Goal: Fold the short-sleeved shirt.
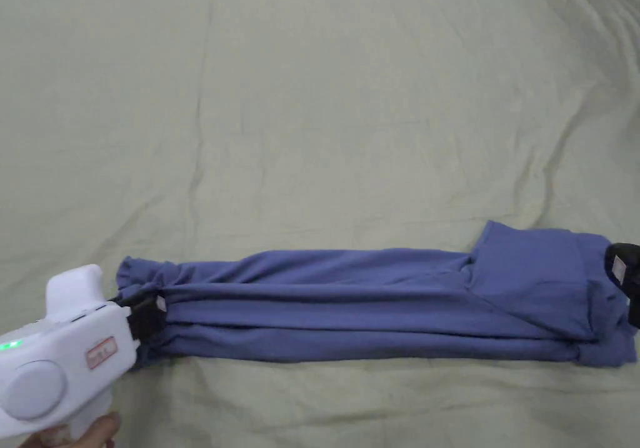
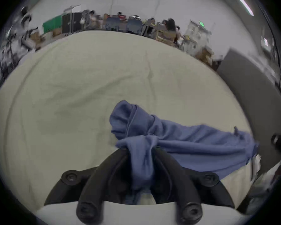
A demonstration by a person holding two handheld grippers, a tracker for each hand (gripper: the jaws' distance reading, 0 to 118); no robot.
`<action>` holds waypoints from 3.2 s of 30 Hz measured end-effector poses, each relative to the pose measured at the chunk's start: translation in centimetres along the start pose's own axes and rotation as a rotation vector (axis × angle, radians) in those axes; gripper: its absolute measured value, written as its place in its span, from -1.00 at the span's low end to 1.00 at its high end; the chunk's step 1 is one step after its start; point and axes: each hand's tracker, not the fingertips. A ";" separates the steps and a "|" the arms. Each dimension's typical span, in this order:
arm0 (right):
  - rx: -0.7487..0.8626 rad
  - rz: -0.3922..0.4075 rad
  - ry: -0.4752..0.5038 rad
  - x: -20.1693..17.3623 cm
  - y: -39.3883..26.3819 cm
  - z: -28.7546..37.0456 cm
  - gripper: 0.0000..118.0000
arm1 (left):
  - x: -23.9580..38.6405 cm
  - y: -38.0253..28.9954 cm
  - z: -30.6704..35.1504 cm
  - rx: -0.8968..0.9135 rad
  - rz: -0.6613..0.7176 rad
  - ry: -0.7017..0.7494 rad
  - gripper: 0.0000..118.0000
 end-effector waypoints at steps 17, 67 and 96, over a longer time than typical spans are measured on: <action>0.035 -0.028 0.027 0.3 0.6 -0.7 -0.95 | 11.7 2.0 8.1 0.046 -0.469 0.407 -0.76; -0.090 -0.027 0.078 -2.5 -1.3 -4.0 -0.95 | 26.3 -5.5 2.0 -0.093 -0.391 -0.245 -1.00; -0.097 0.010 0.103 -4.5 -0.8 -3.6 -0.95 | 6.2 -0.3 4.4 -0.049 -0.101 -0.001 -0.72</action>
